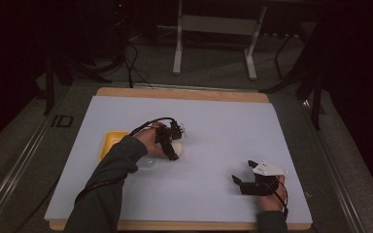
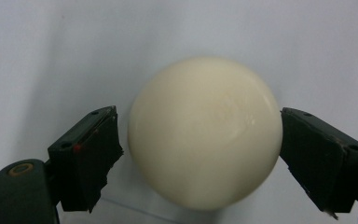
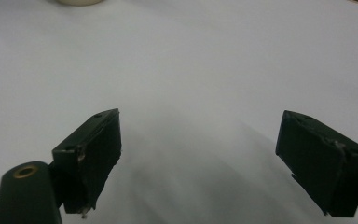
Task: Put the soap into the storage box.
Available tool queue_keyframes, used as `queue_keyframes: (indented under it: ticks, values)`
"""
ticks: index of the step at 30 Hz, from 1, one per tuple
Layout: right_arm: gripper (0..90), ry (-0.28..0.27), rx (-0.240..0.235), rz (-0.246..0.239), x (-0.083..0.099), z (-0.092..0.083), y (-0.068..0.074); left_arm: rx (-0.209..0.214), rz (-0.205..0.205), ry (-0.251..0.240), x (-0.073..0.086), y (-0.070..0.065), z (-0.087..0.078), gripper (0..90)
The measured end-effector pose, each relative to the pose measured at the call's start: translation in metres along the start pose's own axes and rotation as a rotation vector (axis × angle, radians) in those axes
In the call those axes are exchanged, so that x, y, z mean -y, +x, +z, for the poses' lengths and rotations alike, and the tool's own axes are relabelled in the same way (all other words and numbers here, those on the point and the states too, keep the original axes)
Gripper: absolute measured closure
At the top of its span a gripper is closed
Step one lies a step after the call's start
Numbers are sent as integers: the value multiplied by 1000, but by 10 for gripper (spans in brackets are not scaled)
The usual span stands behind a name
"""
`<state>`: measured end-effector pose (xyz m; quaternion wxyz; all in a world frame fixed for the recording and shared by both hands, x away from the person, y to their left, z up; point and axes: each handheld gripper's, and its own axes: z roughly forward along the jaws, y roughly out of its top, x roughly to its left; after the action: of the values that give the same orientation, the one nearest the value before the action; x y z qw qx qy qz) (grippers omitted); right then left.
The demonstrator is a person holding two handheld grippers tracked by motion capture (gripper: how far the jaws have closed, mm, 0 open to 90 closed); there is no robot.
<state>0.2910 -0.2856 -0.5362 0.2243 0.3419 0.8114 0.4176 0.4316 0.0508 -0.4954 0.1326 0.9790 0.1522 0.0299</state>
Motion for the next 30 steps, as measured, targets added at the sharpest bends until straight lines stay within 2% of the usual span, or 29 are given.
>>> queue_keyframes:
  ticks: [4,10,16,23,30]
  values:
    - [139,0,-1,-1,0,0,0,4,11,25,-4,0,3,152]
    - [139,-1,-2,0,0,0,0,18,5,57,-5,1,10,157]
    - [139,0,-1,-2,0,0,0,28,-4,50,-2,3,11,199]
    - [139,0,0,-3,0,0,0,18,6,66,-4,2,11,217]
    - [139,1,0,-4,0,0,0,15,12,112,-10,0,11,239]
